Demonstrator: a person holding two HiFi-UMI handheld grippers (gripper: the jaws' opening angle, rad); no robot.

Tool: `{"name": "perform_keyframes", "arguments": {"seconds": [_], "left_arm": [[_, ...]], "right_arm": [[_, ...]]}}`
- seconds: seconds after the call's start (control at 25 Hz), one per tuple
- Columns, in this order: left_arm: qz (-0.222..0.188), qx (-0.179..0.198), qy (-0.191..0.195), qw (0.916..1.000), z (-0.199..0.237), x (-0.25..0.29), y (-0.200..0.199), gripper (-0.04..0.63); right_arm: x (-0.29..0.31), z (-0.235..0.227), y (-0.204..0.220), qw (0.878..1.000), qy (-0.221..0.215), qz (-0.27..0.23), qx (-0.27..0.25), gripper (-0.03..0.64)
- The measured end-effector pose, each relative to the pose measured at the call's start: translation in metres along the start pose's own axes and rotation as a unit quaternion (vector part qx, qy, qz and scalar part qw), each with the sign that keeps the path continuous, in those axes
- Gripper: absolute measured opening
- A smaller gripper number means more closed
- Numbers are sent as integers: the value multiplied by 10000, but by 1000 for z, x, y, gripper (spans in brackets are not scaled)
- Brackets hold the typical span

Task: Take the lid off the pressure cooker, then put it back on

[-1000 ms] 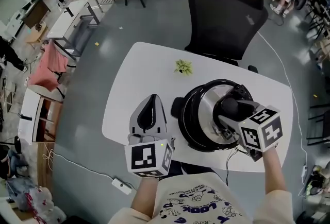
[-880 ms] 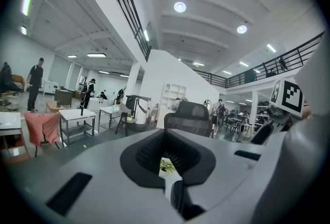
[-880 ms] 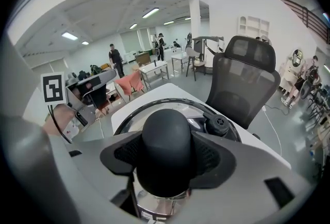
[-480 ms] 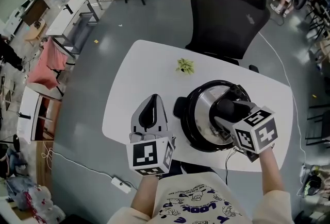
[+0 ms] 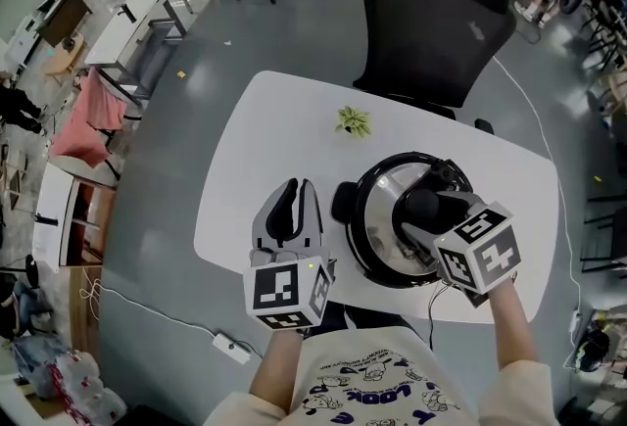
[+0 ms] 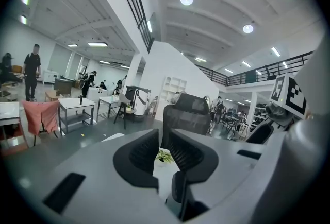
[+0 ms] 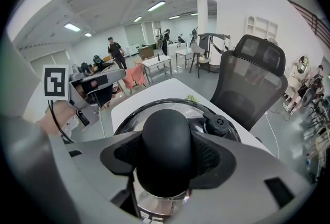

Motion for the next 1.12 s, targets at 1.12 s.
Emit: {"name": "perform_keyframes", "arguments": {"seconds": [1.12], "left_arm": [[1348, -1214, 573, 9817, -10, 59, 94, 132]], "right_arm": [[16, -1, 9, 9997, 32, -99, -232, 295]]}}
Point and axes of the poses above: the fingertips, and each gripper's own axes: x forward along the fingers, z to its left, y out of its underside, the point moved 1 cm from there along -x, backward along the fingers, and after that the axes turned 6 degrees about z, right-handed, at the moved point
